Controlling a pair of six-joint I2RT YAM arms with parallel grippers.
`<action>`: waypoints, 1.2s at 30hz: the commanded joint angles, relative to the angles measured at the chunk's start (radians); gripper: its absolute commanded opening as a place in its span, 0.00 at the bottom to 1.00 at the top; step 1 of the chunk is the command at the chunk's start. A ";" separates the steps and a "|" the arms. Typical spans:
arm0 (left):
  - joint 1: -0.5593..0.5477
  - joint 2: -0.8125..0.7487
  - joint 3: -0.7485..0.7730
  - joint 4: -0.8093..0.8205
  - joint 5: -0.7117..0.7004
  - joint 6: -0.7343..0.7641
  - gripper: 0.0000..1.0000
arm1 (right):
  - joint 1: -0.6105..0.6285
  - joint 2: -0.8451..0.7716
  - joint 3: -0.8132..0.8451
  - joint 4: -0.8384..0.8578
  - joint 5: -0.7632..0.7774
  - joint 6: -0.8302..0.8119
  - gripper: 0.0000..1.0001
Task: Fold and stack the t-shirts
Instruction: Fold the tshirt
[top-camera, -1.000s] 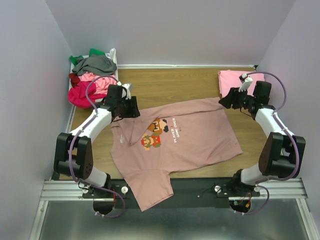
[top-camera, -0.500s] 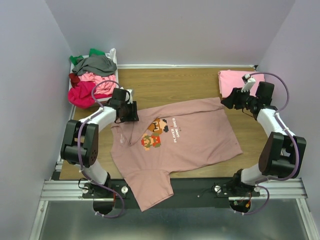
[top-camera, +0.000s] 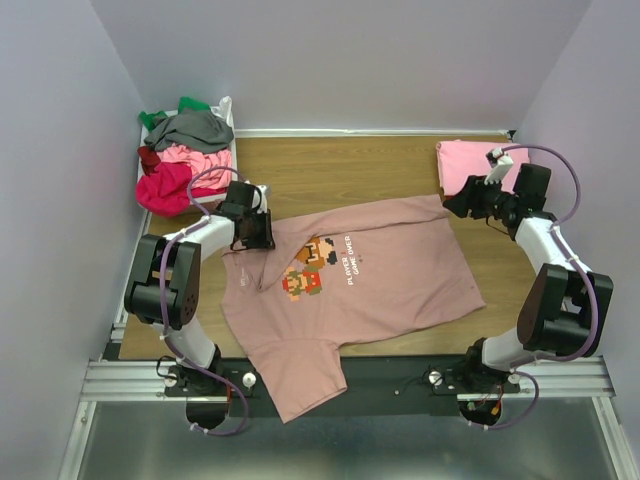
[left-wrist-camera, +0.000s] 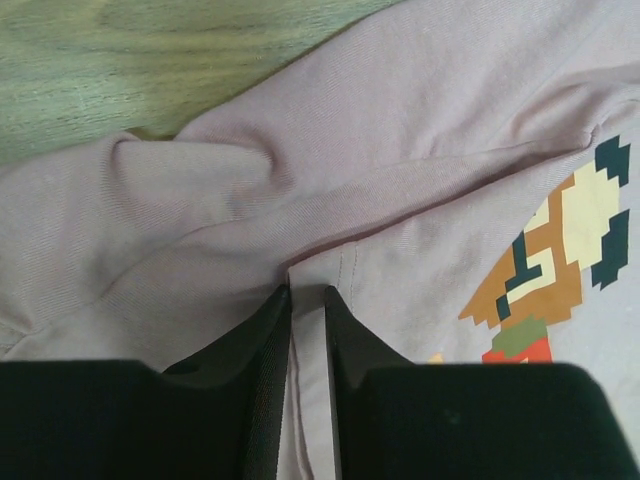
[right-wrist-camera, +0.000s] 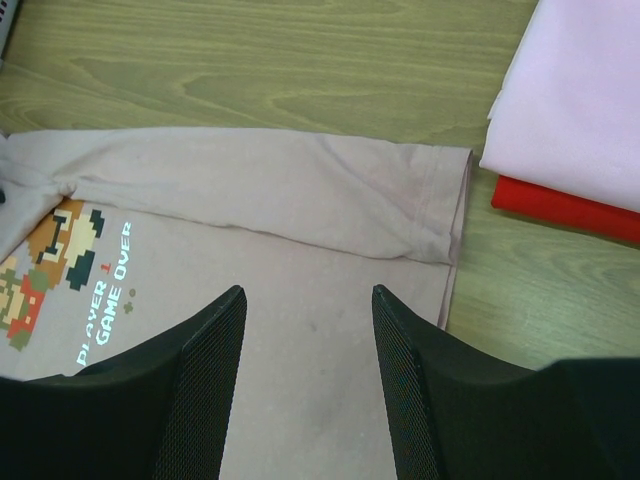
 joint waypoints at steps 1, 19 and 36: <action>-0.011 -0.008 -0.017 0.021 0.054 0.007 0.24 | -0.012 0.001 -0.012 -0.021 -0.027 0.000 0.61; -0.043 -0.191 -0.144 0.031 0.159 -0.035 0.00 | -0.021 -0.002 -0.010 -0.024 -0.033 0.005 0.61; -0.115 -0.277 -0.203 0.034 0.194 -0.079 0.00 | -0.029 -0.007 -0.010 -0.025 -0.041 0.003 0.61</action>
